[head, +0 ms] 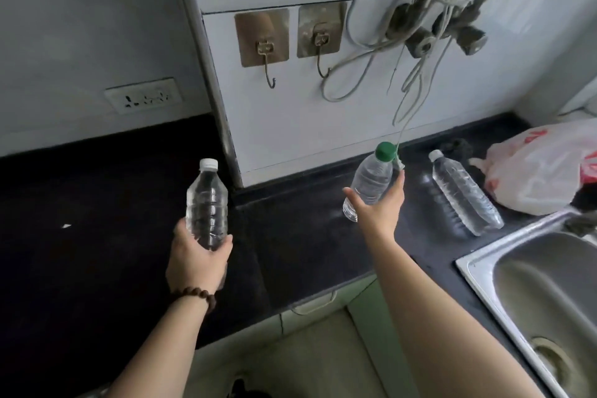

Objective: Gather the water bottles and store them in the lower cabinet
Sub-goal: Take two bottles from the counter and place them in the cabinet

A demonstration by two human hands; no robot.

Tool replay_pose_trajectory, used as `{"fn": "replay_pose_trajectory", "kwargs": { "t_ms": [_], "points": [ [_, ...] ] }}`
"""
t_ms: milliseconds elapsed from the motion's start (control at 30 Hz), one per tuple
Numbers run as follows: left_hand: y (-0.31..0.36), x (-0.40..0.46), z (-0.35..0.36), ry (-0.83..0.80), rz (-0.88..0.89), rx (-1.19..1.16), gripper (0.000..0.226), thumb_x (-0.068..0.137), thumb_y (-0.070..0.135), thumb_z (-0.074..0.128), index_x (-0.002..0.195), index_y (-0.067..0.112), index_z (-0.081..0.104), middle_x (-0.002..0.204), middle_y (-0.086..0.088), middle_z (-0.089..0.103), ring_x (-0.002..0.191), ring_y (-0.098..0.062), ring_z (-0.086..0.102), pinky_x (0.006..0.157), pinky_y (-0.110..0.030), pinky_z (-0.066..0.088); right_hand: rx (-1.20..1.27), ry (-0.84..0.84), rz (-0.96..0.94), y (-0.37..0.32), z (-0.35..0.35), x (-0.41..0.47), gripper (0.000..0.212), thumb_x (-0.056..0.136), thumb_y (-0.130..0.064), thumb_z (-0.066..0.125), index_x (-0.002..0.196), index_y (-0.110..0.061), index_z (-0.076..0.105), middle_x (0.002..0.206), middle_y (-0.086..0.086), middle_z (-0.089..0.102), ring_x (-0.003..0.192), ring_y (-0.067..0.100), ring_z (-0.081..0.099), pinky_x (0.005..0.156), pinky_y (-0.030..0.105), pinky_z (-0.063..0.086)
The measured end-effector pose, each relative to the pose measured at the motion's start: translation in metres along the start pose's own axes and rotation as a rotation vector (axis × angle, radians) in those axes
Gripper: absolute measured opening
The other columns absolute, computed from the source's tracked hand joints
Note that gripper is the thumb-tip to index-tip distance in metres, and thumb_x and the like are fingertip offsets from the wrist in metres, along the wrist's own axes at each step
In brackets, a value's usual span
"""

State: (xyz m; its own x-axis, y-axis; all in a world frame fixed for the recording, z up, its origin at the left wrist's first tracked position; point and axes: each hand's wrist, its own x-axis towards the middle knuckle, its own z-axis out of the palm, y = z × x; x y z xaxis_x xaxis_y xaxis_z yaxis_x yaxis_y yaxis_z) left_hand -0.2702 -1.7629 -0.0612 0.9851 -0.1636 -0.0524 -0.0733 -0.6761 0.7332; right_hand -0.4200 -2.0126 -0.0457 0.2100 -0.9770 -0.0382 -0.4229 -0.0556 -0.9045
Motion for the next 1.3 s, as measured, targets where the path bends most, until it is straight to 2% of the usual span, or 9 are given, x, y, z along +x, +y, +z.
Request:
{"fn": "replay_pose_trajectory", "kwargs": {
  "t_ms": [100, 200, 333, 533, 667, 767, 900, 1100, 1300],
  "points": [
    [0.005, -0.019, 0.004, 0.053, -0.018, -0.026, 0.069, 0.068, 0.043, 0.081, 0.123, 0.027, 0.043, 0.105, 0.002, 0.066, 0.085, -0.024, 0.066, 0.069, -0.039, 0.056, 0.067, -0.089, 0.006, 0.006, 0.001, 0.016, 0.112, 0.064, -0.036, 0.086, 0.149, -0.026, 0.015, 0.152, -0.003, 0.031, 0.137, 0.015, 0.034, 0.111, 0.034, 0.031],
    [0.007, -0.036, 0.003, 0.085, -0.056, -0.041, 0.068, 0.068, 0.043, 0.081, 0.123, 0.03, 0.042, 0.103, 0.003, 0.065, 0.083, -0.024, 0.066, 0.068, -0.043, 0.058, 0.114, -0.155, 0.023, 0.008, 0.001, 0.021, 0.091, 0.07, -0.034, 0.081, 0.142, -0.031, 0.024, 0.131, -0.007, 0.051, 0.113, 0.015, 0.053, 0.094, 0.031, 0.041],
    [0.006, -0.05, -0.005, 0.131, -0.11, -0.033, 0.068, 0.069, 0.044, 0.08, 0.123, 0.029, 0.043, 0.103, 0.001, 0.066, 0.084, -0.025, 0.066, 0.07, -0.043, 0.057, 0.078, -0.19, -0.003, 0.003, -0.001, 0.02, 0.071, 0.076, -0.029, 0.076, 0.132, -0.024, 0.033, 0.109, -0.006, 0.057, 0.093, 0.015, 0.056, 0.079, 0.027, 0.04],
    [-0.006, -0.061, -0.028, 0.211, -0.162, -0.034, 0.067, 0.069, 0.045, 0.079, 0.123, 0.029, 0.043, 0.102, 0.001, 0.066, 0.082, -0.025, 0.065, 0.068, -0.036, 0.053, -0.001, -0.306, -0.061, -0.013, 0.006, -0.01, 0.058, 0.077, -0.024, 0.073, 0.121, -0.016, 0.036, 0.1, -0.001, 0.056, 0.083, 0.016, 0.056, 0.07, 0.027, 0.039],
    [-0.024, -0.07, -0.057, 0.274, -0.201, -0.034, 0.067, 0.07, 0.045, 0.079, 0.123, 0.027, 0.043, 0.098, 0.003, 0.066, 0.08, -0.023, 0.064, 0.067, -0.034, 0.051, -0.019, -0.436, -0.139, -0.028, 0.029, -0.055, 0.053, 0.075, -0.022, 0.074, 0.107, -0.023, 0.032, 0.089, -0.006, 0.057, 0.073, 0.008, 0.057, 0.064, 0.026, 0.04],
    [-0.049, -0.082, -0.086, 0.349, -0.256, -0.053, 0.064, 0.07, 0.044, 0.079, 0.121, 0.027, 0.043, 0.094, 0.005, 0.065, 0.078, -0.022, 0.065, 0.068, -0.037, 0.054, -0.041, -0.596, -0.201, -0.04, 0.054, -0.101, 0.054, 0.074, -0.025, 0.075, 0.105, -0.026, 0.031, 0.086, -0.012, 0.054, 0.073, 0.002, 0.056, 0.06, 0.023, 0.04],
    [-0.092, -0.108, -0.135, 0.463, -0.351, -0.084, 0.06, 0.071, 0.039, 0.08, 0.119, 0.027, 0.046, 0.09, 0.008, 0.064, 0.076, -0.02, 0.063, 0.066, -0.034, 0.052, -0.06, -0.809, -0.28, -0.052, 0.09, -0.178, 0.054, 0.072, -0.028, 0.077, 0.104, -0.025, 0.034, 0.093, -0.006, 0.057, 0.077, 0.013, 0.058, 0.066, 0.027, 0.042],
    [-0.173, -0.175, -0.22, 0.642, -0.495, -0.169, 0.048, 0.071, 0.036, 0.077, 0.104, 0.036, 0.042, 0.09, 0.007, 0.064, 0.075, -0.02, 0.06, 0.065, -0.03, 0.045, -0.099, -1.095, -0.417, -0.061, 0.13, -0.323, 0.053, 0.071, -0.03, 0.079, 0.101, -0.027, 0.036, 0.093, -0.006, 0.059, 0.08, 0.013, 0.062, 0.067, 0.031, 0.049],
    [-0.272, -0.258, -0.313, 0.816, -0.667, -0.239, 0.063, 0.072, 0.031, 0.078, 0.125, 0.022, 0.044, 0.096, 0.005, 0.06, 0.081, -0.02, 0.056, 0.069, -0.028, 0.04, -0.128, -1.328, -0.554, -0.065, 0.148, -0.496, 0.053, 0.071, -0.029, 0.078, 0.103, -0.025, 0.037, 0.089, -0.005, 0.06, 0.076, 0.011, 0.061, 0.063, 0.028, 0.048]
  ]
}}
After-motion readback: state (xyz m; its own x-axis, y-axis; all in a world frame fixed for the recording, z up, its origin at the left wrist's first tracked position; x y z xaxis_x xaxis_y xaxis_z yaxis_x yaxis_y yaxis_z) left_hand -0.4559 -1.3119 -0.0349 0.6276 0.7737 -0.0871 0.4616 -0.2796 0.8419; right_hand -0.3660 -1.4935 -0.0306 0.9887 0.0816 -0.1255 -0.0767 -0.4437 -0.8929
